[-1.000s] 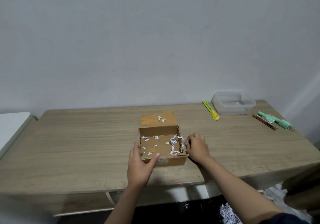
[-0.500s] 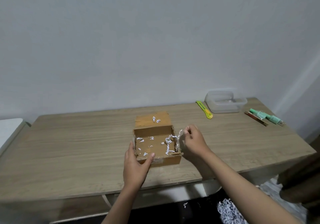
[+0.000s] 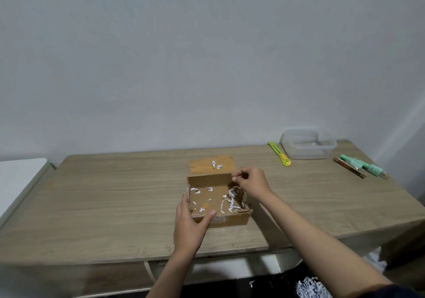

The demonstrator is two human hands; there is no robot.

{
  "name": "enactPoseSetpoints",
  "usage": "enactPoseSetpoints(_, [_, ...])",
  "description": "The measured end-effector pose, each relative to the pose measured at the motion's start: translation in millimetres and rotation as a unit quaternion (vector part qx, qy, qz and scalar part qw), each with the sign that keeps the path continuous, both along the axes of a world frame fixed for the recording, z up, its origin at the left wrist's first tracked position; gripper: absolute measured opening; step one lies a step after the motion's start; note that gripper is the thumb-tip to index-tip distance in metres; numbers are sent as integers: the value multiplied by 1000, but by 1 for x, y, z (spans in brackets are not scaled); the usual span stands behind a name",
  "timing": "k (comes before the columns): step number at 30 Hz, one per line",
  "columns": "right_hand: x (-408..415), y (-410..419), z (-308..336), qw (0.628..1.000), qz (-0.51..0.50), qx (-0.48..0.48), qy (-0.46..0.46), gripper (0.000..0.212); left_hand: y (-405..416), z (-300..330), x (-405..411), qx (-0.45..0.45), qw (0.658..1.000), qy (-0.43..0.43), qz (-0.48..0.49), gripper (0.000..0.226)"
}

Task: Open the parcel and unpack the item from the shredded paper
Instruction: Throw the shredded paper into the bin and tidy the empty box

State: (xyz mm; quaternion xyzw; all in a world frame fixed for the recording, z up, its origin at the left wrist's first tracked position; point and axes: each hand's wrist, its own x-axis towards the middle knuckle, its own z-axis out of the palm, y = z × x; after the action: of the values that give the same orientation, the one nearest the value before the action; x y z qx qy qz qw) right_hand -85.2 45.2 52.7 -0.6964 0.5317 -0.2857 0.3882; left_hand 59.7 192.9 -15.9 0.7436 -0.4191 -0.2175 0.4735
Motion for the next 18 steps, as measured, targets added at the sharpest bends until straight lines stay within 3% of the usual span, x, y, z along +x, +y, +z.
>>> enactPoseSetpoints(6, [12,-13,3,998,-57,2,0,23,1,0,1,4,1000,13,-6,99])
enactPoseSetpoints(9, [18,-20,5,991,-101,81,-22,39,0,0,2,15,1000,13,-11,101])
enactPoseSetpoints(12, [22,-28,2,971,-101,195,-98,23,-1,-1,4,24,999,7,-22,103])
enactPoseSetpoints(18, [13,-12,5,960,-85,186,-189,27,0,0,5,35,999,3,-30,105])
